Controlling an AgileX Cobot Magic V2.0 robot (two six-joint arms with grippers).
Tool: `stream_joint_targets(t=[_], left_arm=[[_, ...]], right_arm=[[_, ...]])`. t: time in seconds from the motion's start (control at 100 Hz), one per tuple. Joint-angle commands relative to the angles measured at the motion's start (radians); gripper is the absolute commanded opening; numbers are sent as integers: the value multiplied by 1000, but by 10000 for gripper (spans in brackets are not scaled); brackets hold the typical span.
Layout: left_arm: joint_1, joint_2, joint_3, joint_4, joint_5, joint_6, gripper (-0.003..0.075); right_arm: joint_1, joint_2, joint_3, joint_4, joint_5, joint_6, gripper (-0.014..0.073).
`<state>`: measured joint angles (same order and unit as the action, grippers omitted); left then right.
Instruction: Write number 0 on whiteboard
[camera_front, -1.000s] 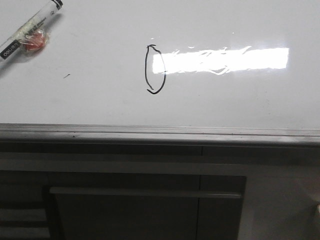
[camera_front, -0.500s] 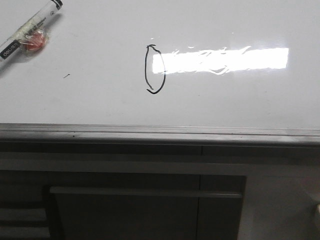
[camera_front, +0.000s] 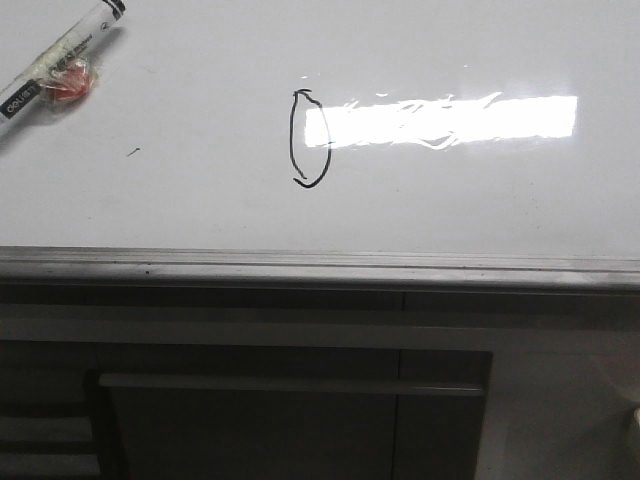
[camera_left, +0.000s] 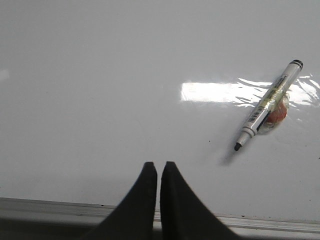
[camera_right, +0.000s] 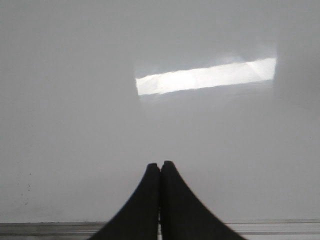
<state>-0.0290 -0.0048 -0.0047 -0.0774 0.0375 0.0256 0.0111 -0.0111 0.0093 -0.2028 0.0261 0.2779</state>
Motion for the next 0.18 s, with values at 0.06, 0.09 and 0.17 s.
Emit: stream_joint_targets(t=[0.06,0.09,0.17], left_arm=[[-8,-23,24,-5,-76,-9,-20],[-8,-23,24,-5,-76,-9,-20],[-8,-23,24,-5,-76,-9,-20]], right_arm=[[-7,-16,13,-12,-79,2,-73],[-7,-16,13,-12,-79,2,-73],[-7,-16,13,-12,-79,2,-73]])
